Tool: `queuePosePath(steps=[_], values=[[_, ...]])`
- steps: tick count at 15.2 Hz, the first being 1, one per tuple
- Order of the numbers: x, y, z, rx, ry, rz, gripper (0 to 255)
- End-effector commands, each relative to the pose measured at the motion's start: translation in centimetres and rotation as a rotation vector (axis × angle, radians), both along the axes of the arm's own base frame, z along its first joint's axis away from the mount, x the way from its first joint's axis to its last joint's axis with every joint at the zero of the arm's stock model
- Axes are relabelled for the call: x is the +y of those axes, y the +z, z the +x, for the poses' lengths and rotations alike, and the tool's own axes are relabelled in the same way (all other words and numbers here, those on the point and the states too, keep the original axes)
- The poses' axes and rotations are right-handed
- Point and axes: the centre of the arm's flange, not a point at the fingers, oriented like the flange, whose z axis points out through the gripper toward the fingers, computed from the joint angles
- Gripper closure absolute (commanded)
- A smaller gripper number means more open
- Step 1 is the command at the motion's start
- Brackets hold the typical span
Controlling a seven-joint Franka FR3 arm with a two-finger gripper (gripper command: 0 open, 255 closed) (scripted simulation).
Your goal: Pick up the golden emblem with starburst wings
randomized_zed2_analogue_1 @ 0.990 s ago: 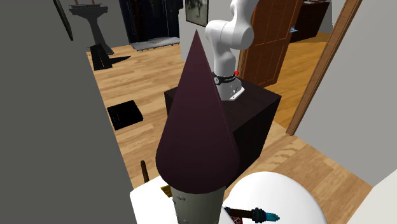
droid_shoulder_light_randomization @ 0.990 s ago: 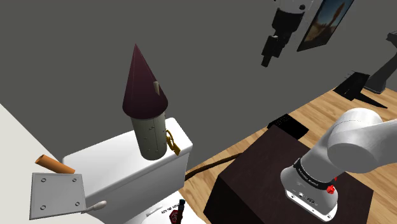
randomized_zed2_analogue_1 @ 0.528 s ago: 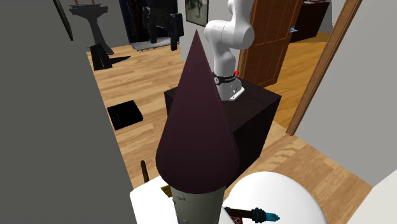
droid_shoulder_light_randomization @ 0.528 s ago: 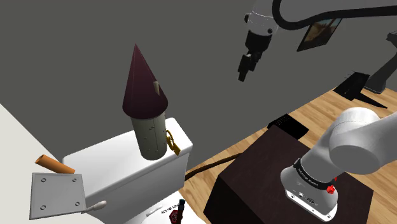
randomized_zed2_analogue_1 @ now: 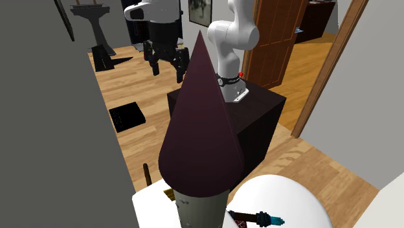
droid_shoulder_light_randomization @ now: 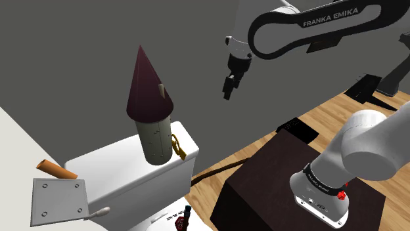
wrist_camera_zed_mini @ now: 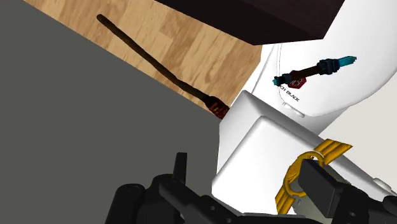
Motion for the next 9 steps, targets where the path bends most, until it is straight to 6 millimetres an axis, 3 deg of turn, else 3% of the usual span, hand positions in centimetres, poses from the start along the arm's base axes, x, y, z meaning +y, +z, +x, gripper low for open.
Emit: queuePosePath(steps=[1, 9], values=[[1.7, -1.6, 1.0, -0.001, 0.033, 0.010, 0], [8.4, -8.4, 4.4, -0.001, 0.159, 0.044, 0]])
